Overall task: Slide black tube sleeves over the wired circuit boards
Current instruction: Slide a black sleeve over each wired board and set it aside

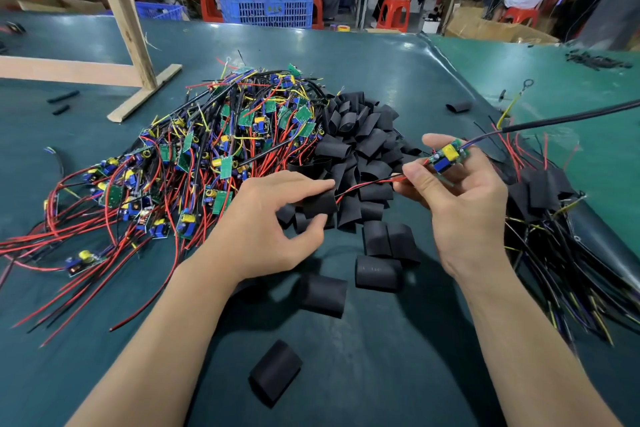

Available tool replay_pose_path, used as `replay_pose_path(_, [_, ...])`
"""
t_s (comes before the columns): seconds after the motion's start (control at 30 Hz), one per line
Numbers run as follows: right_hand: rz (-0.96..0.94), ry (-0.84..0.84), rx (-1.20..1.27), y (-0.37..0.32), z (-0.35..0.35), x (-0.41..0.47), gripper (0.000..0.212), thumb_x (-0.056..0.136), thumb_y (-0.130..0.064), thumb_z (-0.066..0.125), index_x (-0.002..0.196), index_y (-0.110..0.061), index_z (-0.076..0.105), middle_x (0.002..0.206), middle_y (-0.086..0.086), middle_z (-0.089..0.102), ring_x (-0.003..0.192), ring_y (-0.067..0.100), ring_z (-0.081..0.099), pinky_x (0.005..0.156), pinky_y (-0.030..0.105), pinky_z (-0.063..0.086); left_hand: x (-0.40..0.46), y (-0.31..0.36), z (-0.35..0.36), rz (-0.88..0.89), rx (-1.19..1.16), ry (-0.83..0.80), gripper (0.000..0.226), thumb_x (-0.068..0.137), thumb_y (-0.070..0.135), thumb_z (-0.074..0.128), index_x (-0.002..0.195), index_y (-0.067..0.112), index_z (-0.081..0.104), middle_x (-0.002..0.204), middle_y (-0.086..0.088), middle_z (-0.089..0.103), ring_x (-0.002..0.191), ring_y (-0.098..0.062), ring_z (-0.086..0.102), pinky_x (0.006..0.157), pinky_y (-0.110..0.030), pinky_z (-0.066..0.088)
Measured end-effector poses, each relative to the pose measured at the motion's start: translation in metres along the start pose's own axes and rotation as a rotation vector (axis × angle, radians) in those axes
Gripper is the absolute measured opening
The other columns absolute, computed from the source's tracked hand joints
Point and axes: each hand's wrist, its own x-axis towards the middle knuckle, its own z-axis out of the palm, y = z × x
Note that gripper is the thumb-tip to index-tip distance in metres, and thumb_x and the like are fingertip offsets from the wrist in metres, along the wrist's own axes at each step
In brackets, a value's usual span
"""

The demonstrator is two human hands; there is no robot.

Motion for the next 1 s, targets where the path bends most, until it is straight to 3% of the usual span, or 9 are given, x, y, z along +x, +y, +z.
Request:
replay_pose_path(0.13, [-0.029,0.044,-0.052,0.000,0.001,-0.001,0.030,0.084,0.005,0.071,0.101,-0.020,0.067,0.072,-0.003,0.066,0.062,0.015,0.069,0.065,0.023,0.057,0.000,0.000,0.000,0.018,0.026,-0.037,0.040,0.076,0.009,0.074,0.116,0.006,0.071,0.098,-0.002,0.070,0.088,-0.013,0.067,0.081,-0.028,0.053])
replay_pose_path(0.33, [-0.019,0.112,-0.077,0.003,0.004,-0.003,0.027,0.084,0.001,0.073,0.097,-0.022,0.067,0.074,-0.001,0.066,0.064,0.018,0.070,0.064,0.024,0.057,0.000,0.001,0.000,0.026,0.055,-0.056,0.040,0.078,0.014,0.074,0.117,0.006,0.071,0.100,-0.003,0.071,0.091,-0.013,0.067,0.085,-0.028,0.052])
replay_pose_path(0.6, [0.108,0.121,0.068,0.004,0.008,-0.005,0.022,0.083,0.005,0.072,0.096,-0.012,0.066,0.071,0.000,0.068,0.063,0.019,0.070,0.063,0.023,0.057,0.000,-0.003,0.001,-0.015,0.111,-0.005,0.042,0.078,0.012,0.080,0.119,0.007,0.070,0.101,-0.003,0.070,0.086,-0.010,0.065,0.085,-0.030,0.054])
replay_pose_path(0.8, [0.308,-0.062,0.125,0.006,0.017,-0.012,0.018,0.081,0.006,0.071,0.084,-0.010,0.065,0.068,0.000,0.067,0.065,0.019,0.068,0.062,0.027,0.057,0.002,0.000,0.006,0.015,0.152,0.002,0.041,0.081,0.019,0.073,0.120,0.006,0.069,0.089,-0.001,0.068,0.087,-0.020,0.062,0.079,-0.036,0.053])
replay_pose_path(0.9, [0.365,-0.156,0.067,0.007,0.021,-0.015,0.013,0.086,-0.005,0.071,0.085,-0.018,0.069,0.079,0.003,0.070,0.076,0.022,0.069,0.063,0.031,0.057,0.002,0.000,0.009,0.030,0.182,-0.024,0.041,0.081,0.019,0.072,0.120,0.006,0.069,0.091,0.003,0.067,0.087,-0.024,0.062,0.080,-0.041,0.053])
replay_pose_path(0.97, [0.403,-0.201,0.080,0.004,0.022,-0.015,0.004,0.086,-0.025,0.070,0.083,-0.024,0.072,0.086,0.005,0.071,0.080,0.021,0.069,0.060,0.031,0.056,0.002,-0.001,0.008,0.013,0.203,-0.019,0.041,0.082,0.022,0.071,0.122,0.010,0.069,0.092,0.010,0.063,0.089,-0.021,0.062,0.083,-0.045,0.050])
replay_pose_path(1.0, [0.414,-0.208,0.085,0.003,0.021,-0.014,0.014,0.087,-0.035,0.065,0.083,-0.024,0.074,0.087,0.005,0.071,0.080,0.021,0.069,0.059,0.031,0.055,0.002,-0.002,0.006,-0.002,0.207,-0.008,0.042,0.083,0.024,0.070,0.123,0.012,0.069,0.092,0.010,0.062,0.090,-0.019,0.061,0.085,-0.045,0.049])
